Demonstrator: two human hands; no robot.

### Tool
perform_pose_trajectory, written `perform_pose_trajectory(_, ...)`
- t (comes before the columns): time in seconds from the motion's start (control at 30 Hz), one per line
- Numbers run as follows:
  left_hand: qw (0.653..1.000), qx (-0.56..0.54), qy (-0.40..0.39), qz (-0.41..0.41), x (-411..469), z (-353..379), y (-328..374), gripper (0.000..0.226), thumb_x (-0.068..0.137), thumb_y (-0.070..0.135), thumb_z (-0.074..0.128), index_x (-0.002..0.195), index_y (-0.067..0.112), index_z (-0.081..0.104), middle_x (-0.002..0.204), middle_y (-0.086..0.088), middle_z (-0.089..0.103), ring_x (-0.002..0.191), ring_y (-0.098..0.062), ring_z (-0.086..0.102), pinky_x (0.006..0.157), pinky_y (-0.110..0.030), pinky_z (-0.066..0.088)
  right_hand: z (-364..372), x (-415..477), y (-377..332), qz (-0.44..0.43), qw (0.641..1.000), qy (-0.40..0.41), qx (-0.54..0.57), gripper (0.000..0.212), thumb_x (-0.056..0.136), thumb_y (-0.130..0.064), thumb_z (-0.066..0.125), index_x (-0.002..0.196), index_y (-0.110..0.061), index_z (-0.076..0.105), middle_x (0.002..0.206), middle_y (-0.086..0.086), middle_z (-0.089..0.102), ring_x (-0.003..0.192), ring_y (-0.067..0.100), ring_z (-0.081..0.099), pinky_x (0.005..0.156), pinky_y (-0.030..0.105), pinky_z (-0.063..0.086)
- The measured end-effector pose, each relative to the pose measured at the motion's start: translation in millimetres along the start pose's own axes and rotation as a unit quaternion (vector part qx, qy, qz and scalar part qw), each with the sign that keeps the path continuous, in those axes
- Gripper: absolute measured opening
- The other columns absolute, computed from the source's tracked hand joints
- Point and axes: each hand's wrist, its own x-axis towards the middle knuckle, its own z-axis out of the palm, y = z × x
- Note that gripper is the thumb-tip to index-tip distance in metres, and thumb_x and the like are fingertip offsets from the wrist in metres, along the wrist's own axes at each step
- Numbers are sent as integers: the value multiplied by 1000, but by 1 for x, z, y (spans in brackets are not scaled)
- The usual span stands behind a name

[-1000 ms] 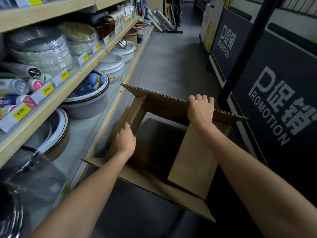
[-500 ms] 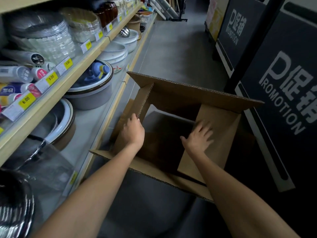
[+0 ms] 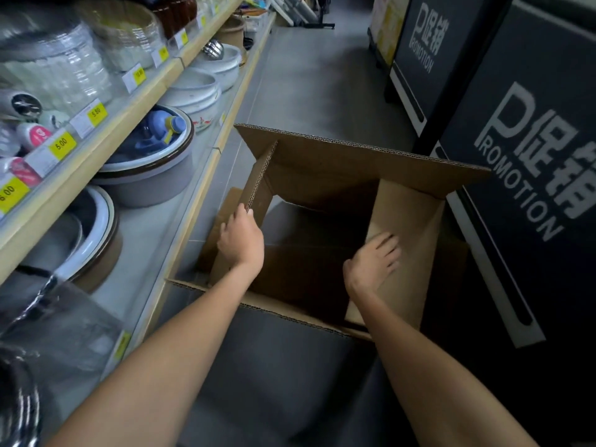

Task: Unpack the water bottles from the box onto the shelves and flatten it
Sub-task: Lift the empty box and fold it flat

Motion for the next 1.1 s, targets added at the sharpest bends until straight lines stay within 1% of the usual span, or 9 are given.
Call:
perform_pose_trajectory(0.2, 999, -36, -7, -29, 16, -5, 20, 39, 103, 28, 32, 132, 10, 51, 125, -13, 62, 116, -31, 56, 95, -43, 43, -52, 18, 22, -32, 996, 21, 78, 71, 88, -5, 60, 148, -8, 22, 150, 16, 32, 137, 32, 33, 110, 43, 38)
perform_pose_trajectory(0.3, 997, -52, -22, -44, 24, -3, 25, 38, 102, 28, 34, 130, 10, 52, 123, -13, 62, 113, -31, 57, 92, -42, 45, -69, 26, 32, -35, 995, 26, 89, 54, 92, -8, 52, 142, -12, 32, 123, 14, 57, 110, 28, 57, 89, 41, 52)
perform_pose_trajectory(0.4, 994, -63, -56, -75, 37, -4, 27, 35, 102, 26, 36, 130, 9, 49, 126, -14, 59, 115, -32, 56, 89, -41, 45, -79, 36, 40, -42, 998, 19, 49, 42, 95, -12, 48, 136, -16, 38, 92, 7, 61, 75, 21, 57, 62, 33, 45)
perform_pose_trajectory(0.5, 985, -63, -113, -118, 37, 0, 41, 45, 99, 19, 44, 140, 4, 33, 142, -18, 43, 130, -35, 43, 103, -43, 38, -88, 47, 48, -39, 999, 5, 27, 45, 95, -12, 49, 138, -18, 37, 97, 9, 65, 82, 24, 64, 61, 33, 46)
perform_pose_trajectory(0.63, 990, -9, -122, 62, 1, 7, 68, 72, 94, 30, 52, 149, 4, 13, 158, -15, 8, 145, -34, 10, 116, -44, 17, -95, 55, 53, -41, 997, -23, 54, 45, 95, -11, 47, 139, -17, 37, 106, 12, 65, 90, 26, 65, 65, 34, 48)
perform_pose_trajectory(0.73, 919, -32, -295, 261, -34, 6, 89, 62, 91, 51, 49, 139, 13, 40, 144, -9, 43, 133, -25, 40, 112, -38, 32, -102, 58, 57, -59, 994, -48, 74, 44, 96, -13, 48, 138, -15, 37, 112, 13, 63, 97, 28, 64, 76, 39, 54)
perform_pose_trajectory(0.83, 795, 62, -515, 314, -68, 4, 99, 87, 69, 80, 49, 139, 29, 40, 135, 5, 54, 123, -14, 51, 104, -35, 41, -108, 60, 62, -68, 991, -66, 90, 46, 96, -13, 48, 140, -15, 35, 121, 14, 60, 106, 28, 62, 86, 43, 54)
perform_pose_trajectory(0.97, 765, 115, -537, 337, -80, -1, 110, 84, 61, 80, 58, 131, 35, 47, 118, 16, 63, 109, -9, 60, 79, -25, 44, -114, 61, 68, -73, 990, -78, 95, 39, 96, -11, 46, 134, -15, 39, 118, 15, 61, 103, 29, 62, 84, 42, 54)
perform_pose_trajectory(1.1, 691, 256, -534, 414, -94, -9, 119, 76, 72, 66, 62, 136, 29, 43, 130, 6, 57, 116, -18, 55, 83, -30, 41, -118, 58, 69, -72, 988, -86, 107, 37, 96, -10, 45, 133, -14, 41, 122, 16, 59, 107, 31, 61, 87, 44, 54)
